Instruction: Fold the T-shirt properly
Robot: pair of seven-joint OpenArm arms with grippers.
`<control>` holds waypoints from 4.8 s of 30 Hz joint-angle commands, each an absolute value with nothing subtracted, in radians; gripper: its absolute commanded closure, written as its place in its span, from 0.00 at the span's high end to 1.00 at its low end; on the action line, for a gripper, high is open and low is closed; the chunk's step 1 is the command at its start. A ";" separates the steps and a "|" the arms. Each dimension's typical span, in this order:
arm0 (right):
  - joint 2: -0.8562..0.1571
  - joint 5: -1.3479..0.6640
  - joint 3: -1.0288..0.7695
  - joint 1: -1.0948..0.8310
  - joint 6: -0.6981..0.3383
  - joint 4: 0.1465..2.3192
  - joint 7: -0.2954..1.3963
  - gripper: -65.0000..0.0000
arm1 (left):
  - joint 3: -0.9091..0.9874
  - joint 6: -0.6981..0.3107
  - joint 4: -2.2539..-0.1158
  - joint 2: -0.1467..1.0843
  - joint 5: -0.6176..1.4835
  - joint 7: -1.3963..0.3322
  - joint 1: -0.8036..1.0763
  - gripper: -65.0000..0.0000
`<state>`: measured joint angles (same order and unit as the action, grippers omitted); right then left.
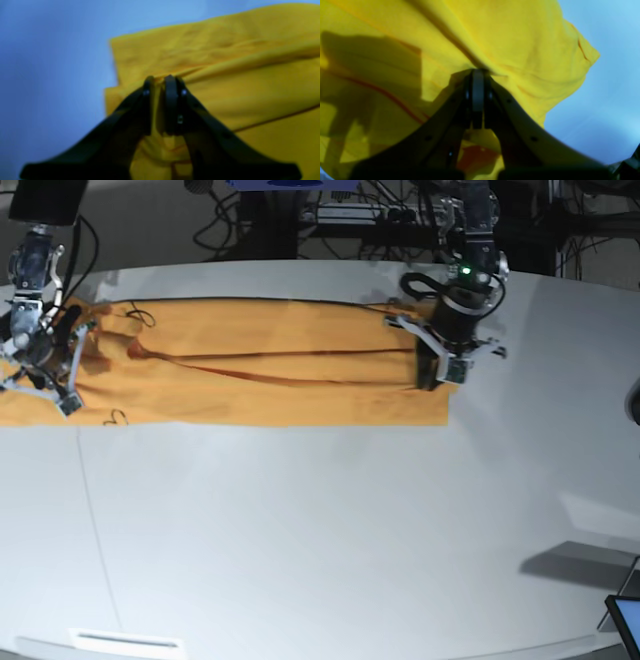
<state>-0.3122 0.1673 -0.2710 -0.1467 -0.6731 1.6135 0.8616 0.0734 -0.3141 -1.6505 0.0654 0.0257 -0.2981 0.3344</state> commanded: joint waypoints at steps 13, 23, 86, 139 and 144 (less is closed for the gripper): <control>-0.311 0.142 -0.219 -0.071 -0.698 1.609 0.911 0.00 | 0.082 -0.283 -1.512 0.096 -0.004 -0.328 0.222 0.11; -0.311 0.142 -0.209 -0.042 -0.698 1.595 0.906 0.00 | 0.045 -0.283 -1.457 0.099 -0.004 -0.328 0.140 0.11; -0.311 0.142 -0.211 -0.094 -0.698 1.601 0.903 0.00 | 0.568 -0.684 -1.451 0.311 1.244 -0.894 0.269 0.79; -0.311 0.142 -0.211 -0.093 -0.698 1.600 0.905 0.00 | 0.486 -0.334 -1.362 0.130 1.245 -1.142 0.065 0.63; -0.311 0.142 -0.213 -0.094 -0.698 1.600 0.903 0.00 | 0.486 -0.283 -1.389 0.127 1.244 -1.142 0.065 0.63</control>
<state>-0.3038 0.1490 -0.2096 -0.0895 -0.6807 1.5990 0.8806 0.4900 -0.2924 -1.3823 0.1253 1.2308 -1.1187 0.0673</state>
